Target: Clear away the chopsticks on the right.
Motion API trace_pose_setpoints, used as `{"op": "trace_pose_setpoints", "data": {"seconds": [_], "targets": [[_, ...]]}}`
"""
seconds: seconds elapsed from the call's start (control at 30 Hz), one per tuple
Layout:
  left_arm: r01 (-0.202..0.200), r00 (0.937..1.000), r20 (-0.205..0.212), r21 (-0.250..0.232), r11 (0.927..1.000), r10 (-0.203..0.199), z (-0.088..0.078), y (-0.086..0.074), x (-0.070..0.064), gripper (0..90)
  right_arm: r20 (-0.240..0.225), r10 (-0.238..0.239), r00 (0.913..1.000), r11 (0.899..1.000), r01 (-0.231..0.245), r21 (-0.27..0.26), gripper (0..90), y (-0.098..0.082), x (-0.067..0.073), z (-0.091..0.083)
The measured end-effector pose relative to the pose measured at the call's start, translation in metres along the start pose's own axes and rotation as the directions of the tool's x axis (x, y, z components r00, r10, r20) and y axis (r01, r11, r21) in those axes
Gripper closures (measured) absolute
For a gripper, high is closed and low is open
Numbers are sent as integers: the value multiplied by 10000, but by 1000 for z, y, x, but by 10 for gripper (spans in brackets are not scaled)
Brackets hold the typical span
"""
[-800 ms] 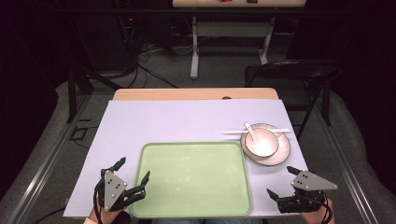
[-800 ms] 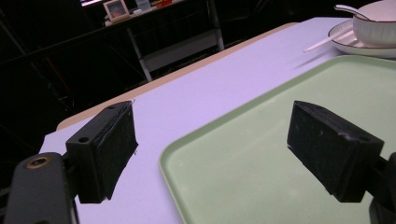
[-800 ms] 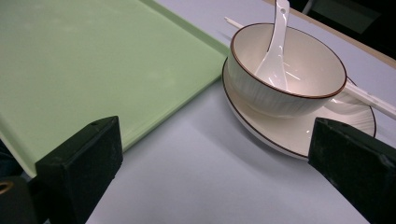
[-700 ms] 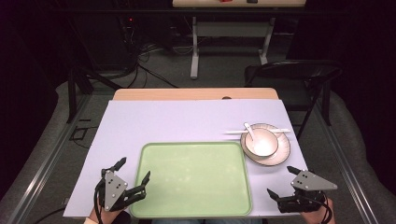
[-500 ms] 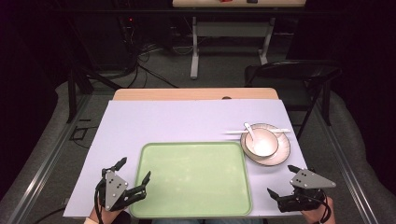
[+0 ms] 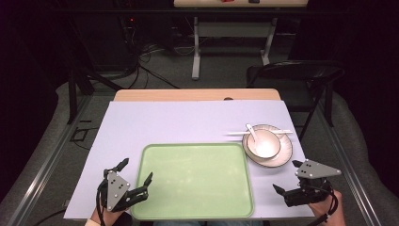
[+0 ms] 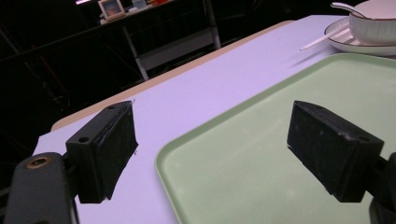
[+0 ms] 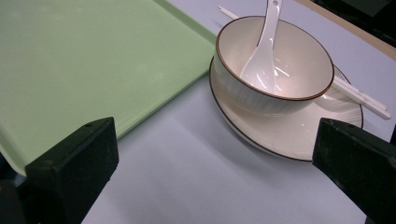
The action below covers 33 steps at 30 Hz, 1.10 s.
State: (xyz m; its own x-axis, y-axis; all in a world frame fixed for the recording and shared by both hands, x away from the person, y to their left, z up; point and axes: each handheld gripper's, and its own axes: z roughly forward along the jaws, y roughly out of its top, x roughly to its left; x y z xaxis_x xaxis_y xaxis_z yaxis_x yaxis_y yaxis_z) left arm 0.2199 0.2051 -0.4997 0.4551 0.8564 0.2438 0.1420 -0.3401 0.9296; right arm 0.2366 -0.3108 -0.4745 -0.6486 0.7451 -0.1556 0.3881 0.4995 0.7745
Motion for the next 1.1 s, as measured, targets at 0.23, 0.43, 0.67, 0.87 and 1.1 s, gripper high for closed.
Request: {"op": "trace_pose_setpoints", "data": {"seconds": [0.23, 0.43, 0.67, 0.87, 1.1], "targets": [[81, 10000, -44, 14, 10000, -81, 0, 0, 1, 154, -66, -142, 9999, 9999, 142, -16, 0, 18, -16, -3], [70, 10000, -42, -54, 10000, -70, 0, 0, 0, 154, -241, -410, 9989, 9990, 414, 150, 0, 42, -34, 3], [59, 10000, -31, -60, 10000, -60, 1, 0, 1, 154, -528, -591, 9969, 9967, 619, 526, 0, 59, -48, 15], [81, 10000, -52, -83, 9999, -81, 0, 0, 0, 154, -603, -632, 9962, 9944, 680, 805, 0, 70, -61, 23], [86, 9999, -51, -78, 9999, -86, 0, 0, 0, 154, -657, -457, 9968, 9914, 534, 1194, 0, 85, -89, 39]]}}
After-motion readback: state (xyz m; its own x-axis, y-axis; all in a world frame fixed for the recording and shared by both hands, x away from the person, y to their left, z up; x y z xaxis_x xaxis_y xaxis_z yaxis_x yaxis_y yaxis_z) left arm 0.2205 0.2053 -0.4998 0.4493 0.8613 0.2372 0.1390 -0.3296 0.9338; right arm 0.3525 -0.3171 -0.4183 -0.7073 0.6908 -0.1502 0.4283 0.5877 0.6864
